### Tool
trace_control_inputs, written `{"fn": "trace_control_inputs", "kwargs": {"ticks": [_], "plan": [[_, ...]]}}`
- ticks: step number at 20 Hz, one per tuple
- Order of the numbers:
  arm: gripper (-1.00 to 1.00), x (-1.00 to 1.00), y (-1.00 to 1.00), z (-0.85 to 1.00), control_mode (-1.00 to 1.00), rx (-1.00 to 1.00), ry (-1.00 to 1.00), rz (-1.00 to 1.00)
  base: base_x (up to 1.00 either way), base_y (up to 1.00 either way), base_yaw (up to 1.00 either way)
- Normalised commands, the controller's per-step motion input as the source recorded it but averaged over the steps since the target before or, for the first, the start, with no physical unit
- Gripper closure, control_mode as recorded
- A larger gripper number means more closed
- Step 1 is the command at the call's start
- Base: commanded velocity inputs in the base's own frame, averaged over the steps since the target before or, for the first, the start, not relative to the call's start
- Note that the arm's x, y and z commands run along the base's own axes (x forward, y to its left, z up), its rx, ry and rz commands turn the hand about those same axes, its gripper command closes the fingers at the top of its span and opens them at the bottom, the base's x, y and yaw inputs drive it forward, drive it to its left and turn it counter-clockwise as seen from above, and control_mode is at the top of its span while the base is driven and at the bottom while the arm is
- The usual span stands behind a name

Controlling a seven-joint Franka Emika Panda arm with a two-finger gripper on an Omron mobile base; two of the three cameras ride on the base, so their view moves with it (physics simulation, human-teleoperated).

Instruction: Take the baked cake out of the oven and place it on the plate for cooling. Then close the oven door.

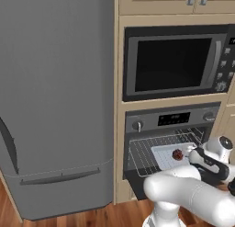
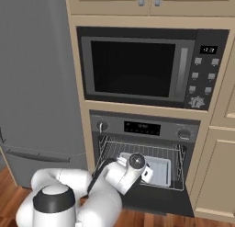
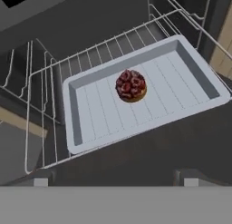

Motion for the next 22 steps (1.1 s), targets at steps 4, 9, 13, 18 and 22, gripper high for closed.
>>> {"fn": "trace_control_inputs", "kwargs": {"ticks": [4,9,13,18,22], "plan": [[-1.0,0.0,0.0,0.34,-1.0,-0.14,0.04,-0.01,0.0,0.0,0.0],[-1.0,0.0,0.02,0.06,-1.0,-0.15,0.0,0.0,0.0,0.0,0.0],[-1.0,0.0,0.06,0.0,-1.0,-0.14,0.0,0.05,0.0,0.0,0.0],[-1.0,0.0,0.14,0.0,-1.0,-0.09,-0.02,0.15,0.0,0.0,0.0],[-1.0,0.0,0.19,-0.05,-1.0,-0.03,0.0,0.11,0.0,0.0,0.0]]}}
